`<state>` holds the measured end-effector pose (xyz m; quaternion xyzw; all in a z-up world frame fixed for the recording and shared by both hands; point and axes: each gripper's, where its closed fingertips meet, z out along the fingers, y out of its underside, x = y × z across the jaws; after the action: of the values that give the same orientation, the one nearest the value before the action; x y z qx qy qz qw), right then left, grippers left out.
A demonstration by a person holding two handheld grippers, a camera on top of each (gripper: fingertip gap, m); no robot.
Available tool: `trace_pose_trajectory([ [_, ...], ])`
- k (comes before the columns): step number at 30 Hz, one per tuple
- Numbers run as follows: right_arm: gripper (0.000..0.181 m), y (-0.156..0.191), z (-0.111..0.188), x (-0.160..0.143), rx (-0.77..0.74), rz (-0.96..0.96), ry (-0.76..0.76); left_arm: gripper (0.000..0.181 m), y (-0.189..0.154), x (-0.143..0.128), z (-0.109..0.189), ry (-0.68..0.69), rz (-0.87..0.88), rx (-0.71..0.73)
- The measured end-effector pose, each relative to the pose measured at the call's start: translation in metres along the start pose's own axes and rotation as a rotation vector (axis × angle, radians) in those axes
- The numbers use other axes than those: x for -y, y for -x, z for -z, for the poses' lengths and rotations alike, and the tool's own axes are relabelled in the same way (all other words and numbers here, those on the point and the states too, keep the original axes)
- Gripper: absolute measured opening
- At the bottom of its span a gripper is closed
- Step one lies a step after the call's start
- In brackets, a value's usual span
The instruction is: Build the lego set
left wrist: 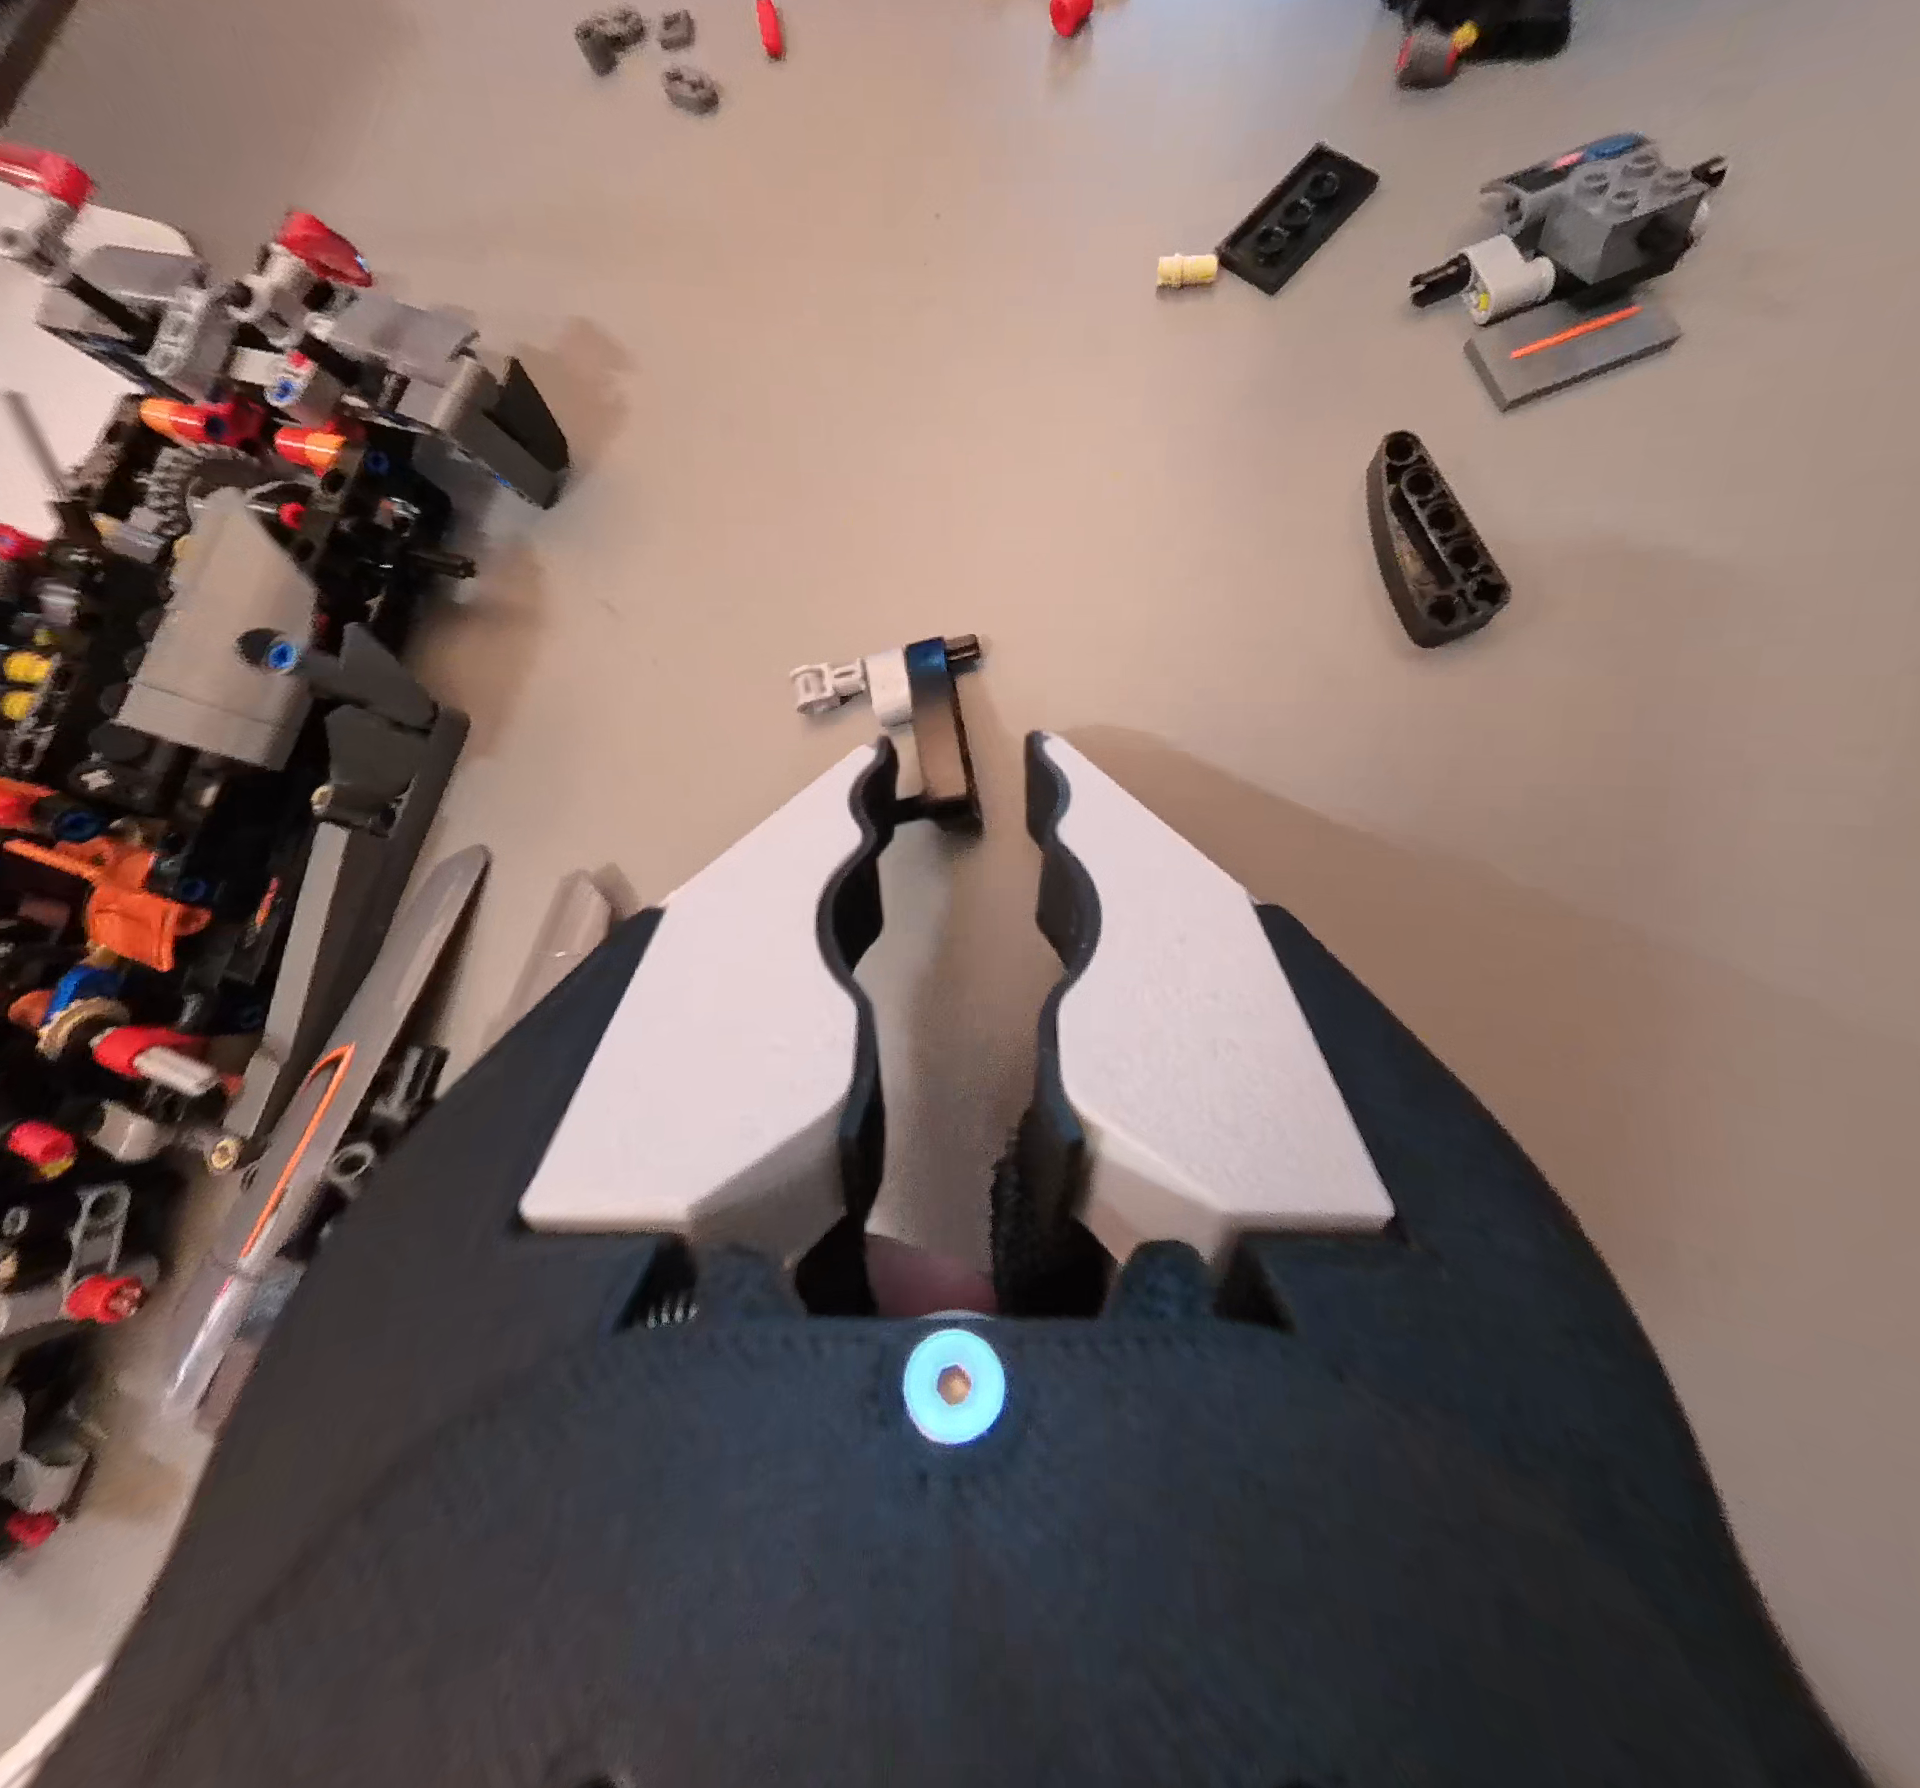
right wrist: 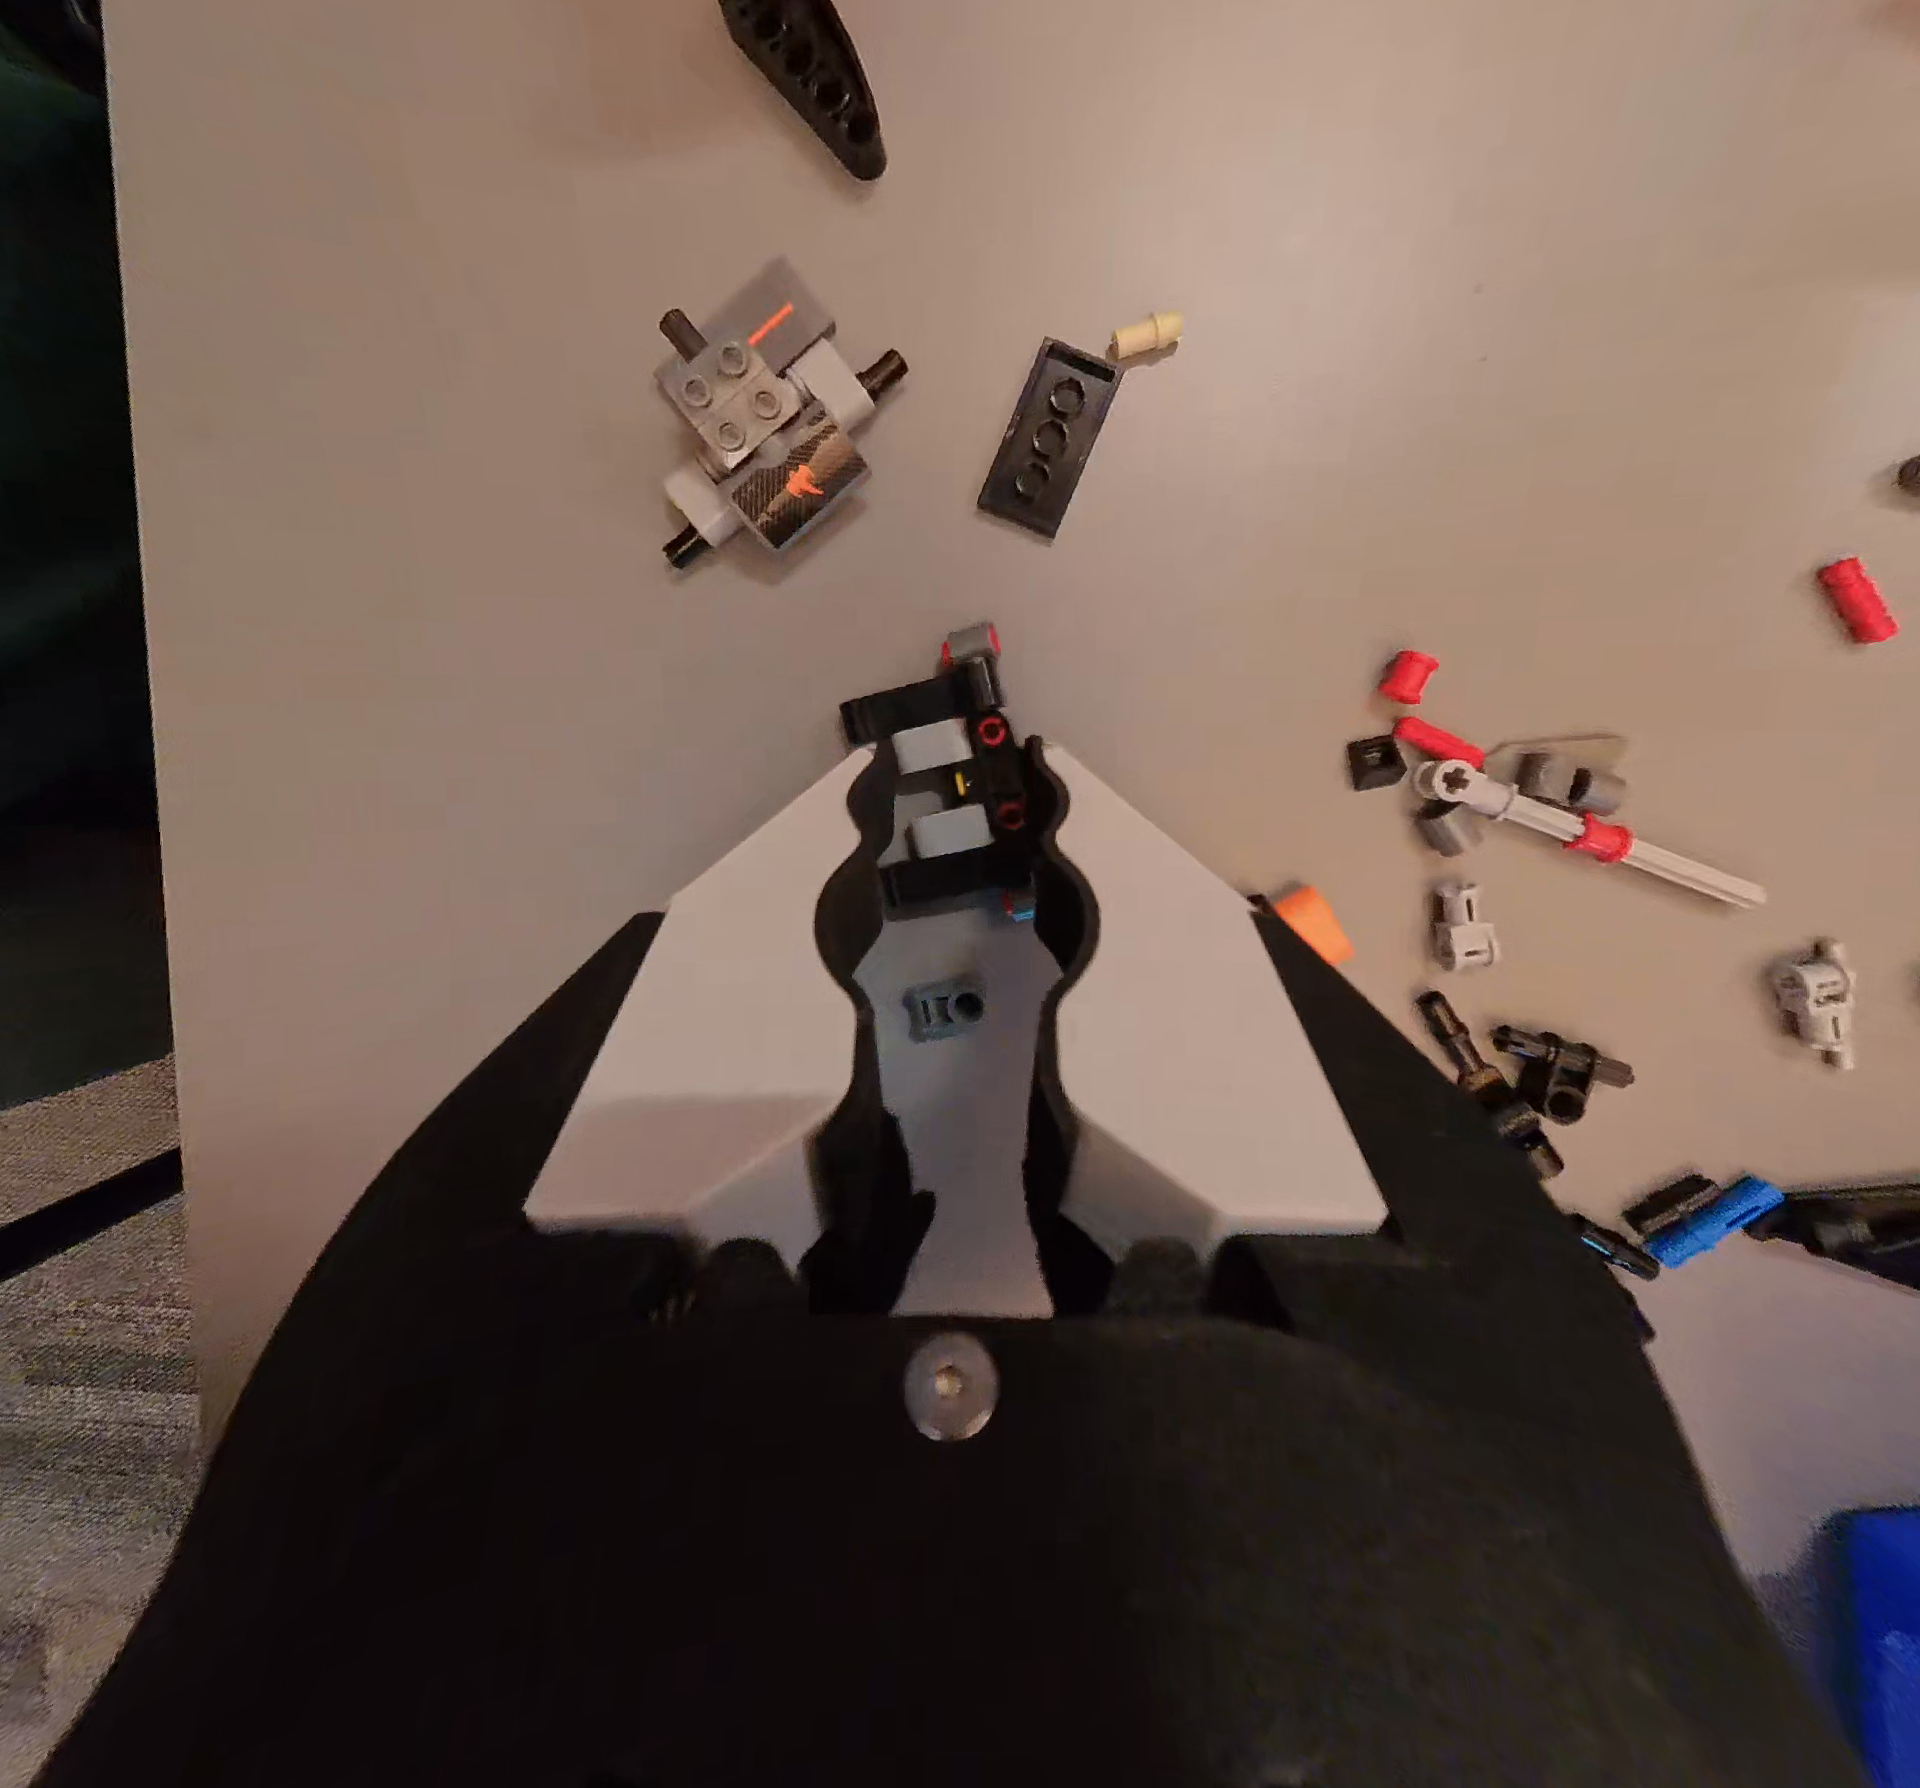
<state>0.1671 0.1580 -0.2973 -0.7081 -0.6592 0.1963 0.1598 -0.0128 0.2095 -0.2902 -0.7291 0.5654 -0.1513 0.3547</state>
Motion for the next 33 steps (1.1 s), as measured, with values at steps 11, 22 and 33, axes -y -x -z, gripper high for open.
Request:
trace_pose_trajectory([
  [11, 0.022, -0.011, 0.019, 0.058, -0.015, -0.113, -0.277, 0.039, 0.027, 0.006, 0.018, -0.010, 0.017, 0.026],
  [22, 0.022, -0.037, -0.039, 0.112, -0.039, -0.290, -0.247, 0.033, 0.014, 0.000, 0.008, -0.018, 0.086, -0.101],
  [33, 0.022, -0.043, -0.061, 0.121, -0.111, -0.358, -0.171, 0.050, 0.014, 0.006, 0.006, -0.016, 0.082, -0.082],
])
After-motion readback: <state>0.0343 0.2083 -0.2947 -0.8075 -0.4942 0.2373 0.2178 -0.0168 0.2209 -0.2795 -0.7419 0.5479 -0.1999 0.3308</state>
